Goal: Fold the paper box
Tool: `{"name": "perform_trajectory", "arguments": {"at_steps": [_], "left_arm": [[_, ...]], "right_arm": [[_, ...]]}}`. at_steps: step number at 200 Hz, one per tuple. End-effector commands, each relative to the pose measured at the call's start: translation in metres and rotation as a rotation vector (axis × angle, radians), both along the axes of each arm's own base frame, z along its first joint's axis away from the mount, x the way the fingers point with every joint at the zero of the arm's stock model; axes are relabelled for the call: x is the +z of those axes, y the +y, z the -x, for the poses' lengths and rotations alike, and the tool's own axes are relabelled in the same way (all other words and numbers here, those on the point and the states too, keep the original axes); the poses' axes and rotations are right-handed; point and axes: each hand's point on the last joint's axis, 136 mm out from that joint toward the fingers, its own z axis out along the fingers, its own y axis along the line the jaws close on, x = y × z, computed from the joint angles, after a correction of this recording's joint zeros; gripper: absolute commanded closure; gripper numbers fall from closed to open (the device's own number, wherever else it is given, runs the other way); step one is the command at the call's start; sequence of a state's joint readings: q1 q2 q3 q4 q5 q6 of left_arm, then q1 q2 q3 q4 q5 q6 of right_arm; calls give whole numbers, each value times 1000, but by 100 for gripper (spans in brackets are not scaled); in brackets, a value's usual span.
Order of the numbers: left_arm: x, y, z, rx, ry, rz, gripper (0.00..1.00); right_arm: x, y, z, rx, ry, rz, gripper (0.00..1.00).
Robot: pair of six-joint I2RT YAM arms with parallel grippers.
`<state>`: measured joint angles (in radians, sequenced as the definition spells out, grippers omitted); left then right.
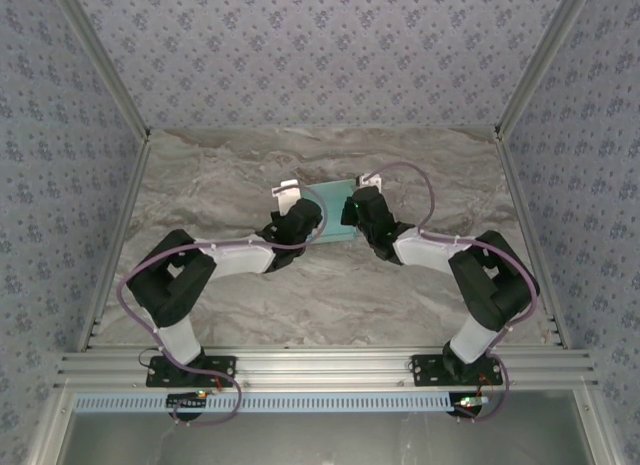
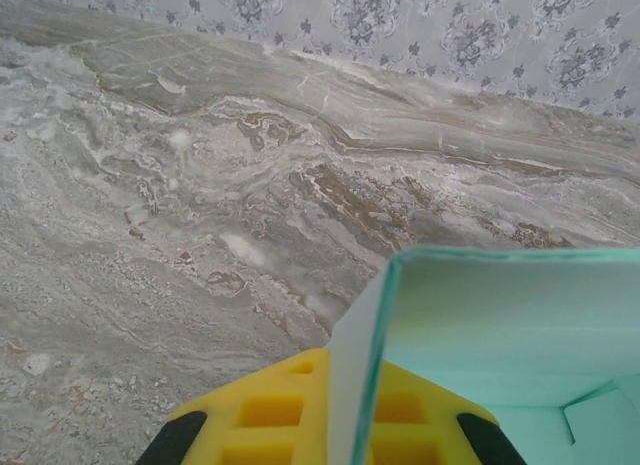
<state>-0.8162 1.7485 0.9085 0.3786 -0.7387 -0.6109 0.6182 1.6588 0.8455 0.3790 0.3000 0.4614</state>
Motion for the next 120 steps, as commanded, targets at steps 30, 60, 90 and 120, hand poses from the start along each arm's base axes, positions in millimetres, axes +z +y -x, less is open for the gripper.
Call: {"name": "perform_trajectory", "arguments": {"at_steps": [30,60,90,120], "left_arm": [[-30,25,19,49,47,-95,100],[-36,29,26,48,45,-114,100],[-41,34,31,51,52,-133,100],[-44,37,36,51,55,-142,96]], "right_arm": [[-27,-15,20,-97,117,-19,95],[-34,-16,28,-110,136,-3,95],[-39,-17,34,-124,155,-8,94],[-43,-17,41,-127,170,-4,94]]}}
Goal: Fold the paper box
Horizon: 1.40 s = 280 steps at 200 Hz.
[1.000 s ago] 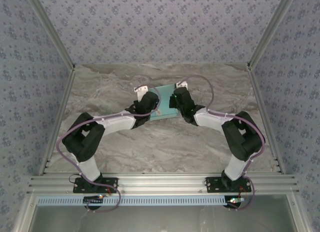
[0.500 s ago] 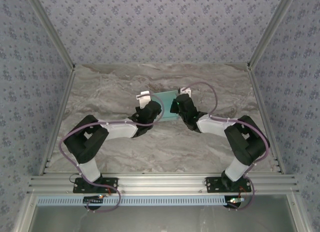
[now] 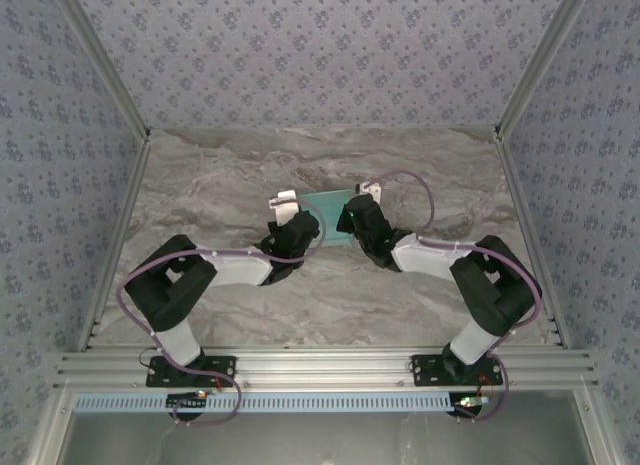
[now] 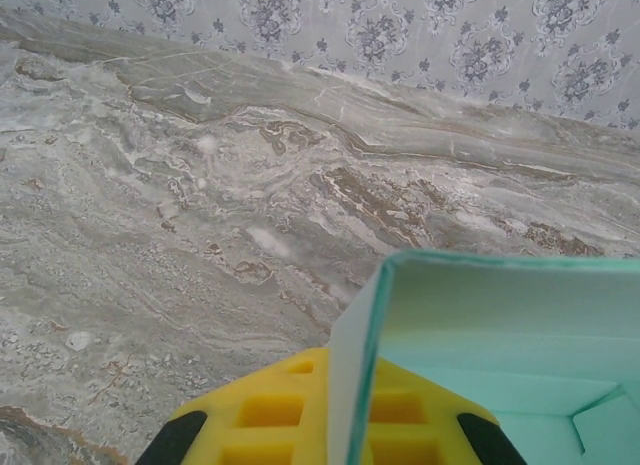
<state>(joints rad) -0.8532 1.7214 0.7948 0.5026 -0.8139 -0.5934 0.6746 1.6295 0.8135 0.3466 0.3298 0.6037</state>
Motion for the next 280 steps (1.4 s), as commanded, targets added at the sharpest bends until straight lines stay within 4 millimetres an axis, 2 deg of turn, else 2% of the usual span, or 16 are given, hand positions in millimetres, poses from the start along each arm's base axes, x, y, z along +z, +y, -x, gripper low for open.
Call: {"name": "perform_trajectory", "arguments": {"at_steps": [1,140,198,280], "left_arm": [[-39,27,18,34,110,-128,96],[-49,40,34,59,127,-166,88],[-43,48,42,72,128,-164,82],[-37,47,55,11,178,-191,66]], "right_arm": [[-37,-27,21,-82,122,82,94],[-61,-31,43,-85,164,118,95],[-50,-29,43,-78,136,130,96],[-42,-25,41,-82,124,139,96]]}}
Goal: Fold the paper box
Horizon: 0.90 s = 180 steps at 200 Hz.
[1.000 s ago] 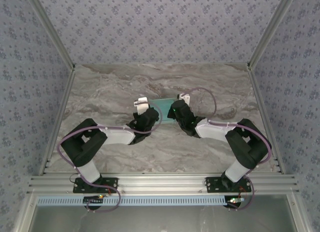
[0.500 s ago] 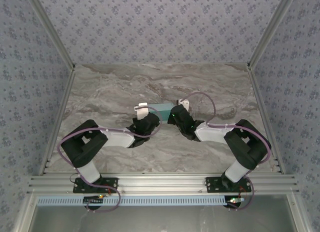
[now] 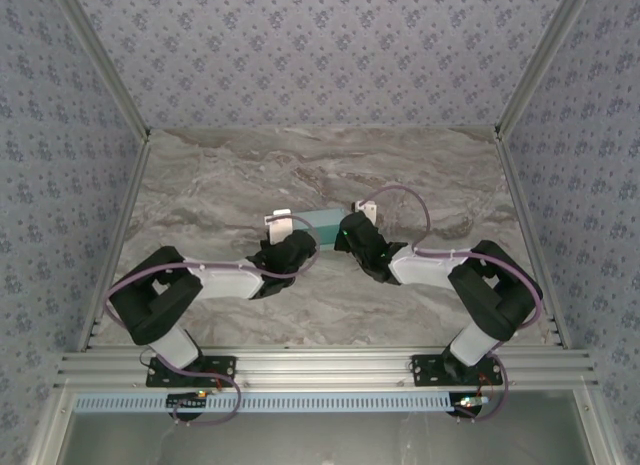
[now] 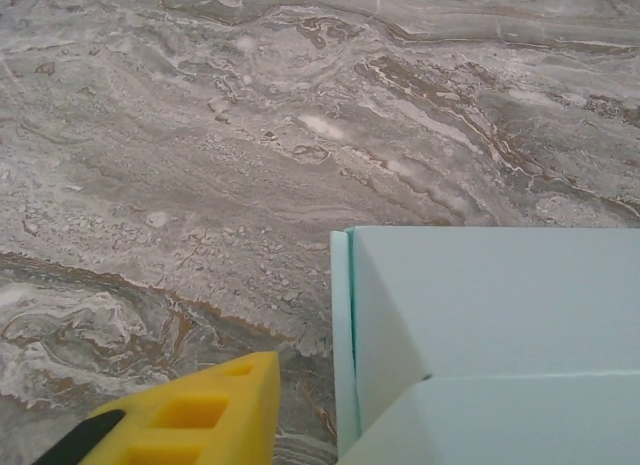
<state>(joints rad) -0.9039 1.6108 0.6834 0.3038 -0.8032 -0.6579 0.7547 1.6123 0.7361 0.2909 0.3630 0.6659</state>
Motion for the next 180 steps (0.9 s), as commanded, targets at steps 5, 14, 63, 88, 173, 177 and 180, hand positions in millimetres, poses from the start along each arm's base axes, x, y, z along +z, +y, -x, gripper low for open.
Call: {"name": "perform_trajectory", "arguments": {"at_steps": [5,14,63,88,173,177,180], "left_arm": [[-8,27,12,33,51,-106,65],[-9,27,13,26,60,-112,62],[-9,26,23,-38,101,-117,37],[-8,21,26,-92,127,-125,30],[6,1,43,-283,183,-95,7],[6,0,44,-291,185,-92,7],[7,0,44,-295,186,-90,6]], "right_arm": [[-9,-29,2,-96,31,104,96],[-7,-29,2,-99,29,107,96],[-2,-28,-1,-110,21,113,97],[0,-28,-2,-113,18,114,97],[0,-27,-3,-122,19,119,98],[0,-27,-3,-122,18,119,98],[0,-27,-3,-122,19,120,98]]}}
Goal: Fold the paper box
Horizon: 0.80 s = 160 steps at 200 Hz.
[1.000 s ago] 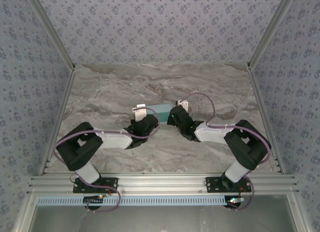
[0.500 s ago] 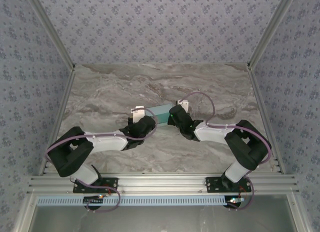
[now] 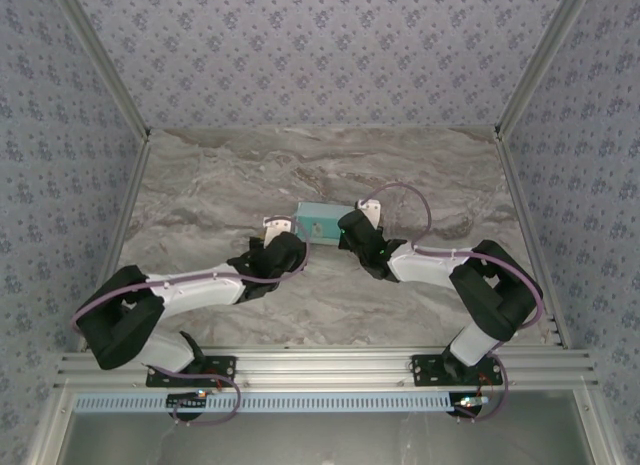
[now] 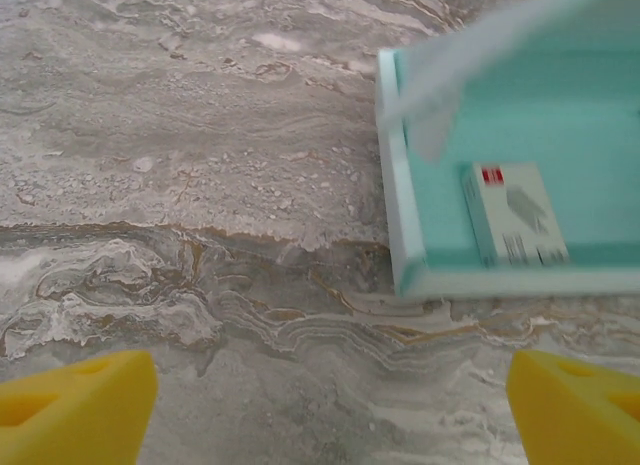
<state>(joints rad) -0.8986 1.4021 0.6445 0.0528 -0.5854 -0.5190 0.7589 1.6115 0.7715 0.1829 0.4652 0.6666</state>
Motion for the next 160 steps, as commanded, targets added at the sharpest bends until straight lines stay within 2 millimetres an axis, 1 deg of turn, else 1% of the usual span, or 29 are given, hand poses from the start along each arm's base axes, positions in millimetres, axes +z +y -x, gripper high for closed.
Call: {"name": "perform_trajectory", "arguments": {"at_steps": [1,20,35,60,79,96,128,140,160], "left_arm": [[4,-4,8,-69,28,3,6],[11,-5,12,-99,27,12,6],[23,-5,14,-124,10,14,6],[55,-7,14,-165,-34,32,6],[79,-7,8,-165,-51,41,7],[94,-5,-2,-152,-46,47,6],[113,-2,-32,-105,-38,75,5],[114,-3,-44,-99,-9,89,4],[105,-6,-68,-90,64,99,4]], "right_arm": [[1,-10,-1,-49,12,23,98],[1,-9,-1,-47,11,24,98],[1,-10,-1,-45,10,30,98],[1,-11,-1,-39,10,41,98],[2,-11,-1,-37,6,44,98],[3,-11,0,-35,5,43,98],[2,-10,0,-33,7,43,98],[3,-10,0,-30,7,44,98],[2,-9,0,-27,8,47,98]]}}
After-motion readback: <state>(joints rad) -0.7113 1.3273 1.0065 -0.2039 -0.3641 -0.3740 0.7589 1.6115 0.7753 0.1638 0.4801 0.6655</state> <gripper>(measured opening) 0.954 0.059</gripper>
